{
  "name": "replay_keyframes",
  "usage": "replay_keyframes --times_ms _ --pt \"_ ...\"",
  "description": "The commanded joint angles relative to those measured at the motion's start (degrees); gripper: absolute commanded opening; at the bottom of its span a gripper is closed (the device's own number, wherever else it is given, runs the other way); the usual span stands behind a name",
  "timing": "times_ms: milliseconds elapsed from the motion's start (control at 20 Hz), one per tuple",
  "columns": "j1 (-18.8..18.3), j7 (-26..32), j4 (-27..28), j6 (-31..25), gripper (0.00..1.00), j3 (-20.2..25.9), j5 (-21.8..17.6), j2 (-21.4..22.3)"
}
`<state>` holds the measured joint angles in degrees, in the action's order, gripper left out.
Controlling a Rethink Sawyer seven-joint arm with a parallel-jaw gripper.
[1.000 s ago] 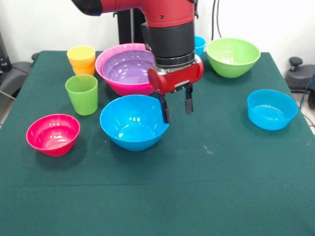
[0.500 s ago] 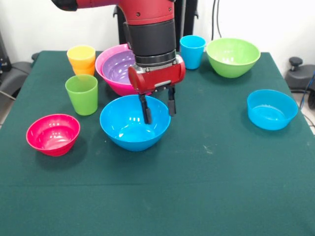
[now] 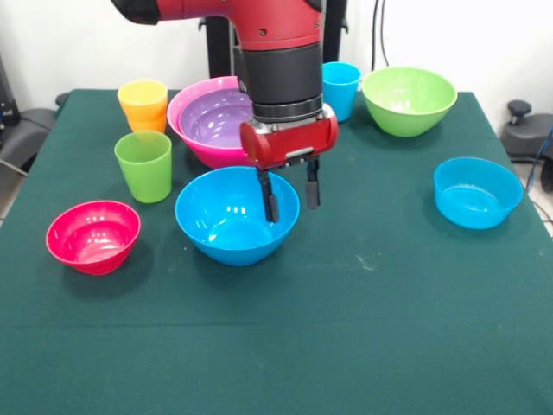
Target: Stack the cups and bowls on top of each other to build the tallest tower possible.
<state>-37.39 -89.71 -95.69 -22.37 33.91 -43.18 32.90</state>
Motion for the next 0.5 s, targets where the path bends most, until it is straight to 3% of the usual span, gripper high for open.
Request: replay_keyframes --times_ms 50,500 --pt "3.0 -7.5 3.2 2.1 1.00 -4.7 -0.5 -1.6" --pt "3.4 -5.6 5.7 2.6 1.00 -5.0 0.0 -4.6"
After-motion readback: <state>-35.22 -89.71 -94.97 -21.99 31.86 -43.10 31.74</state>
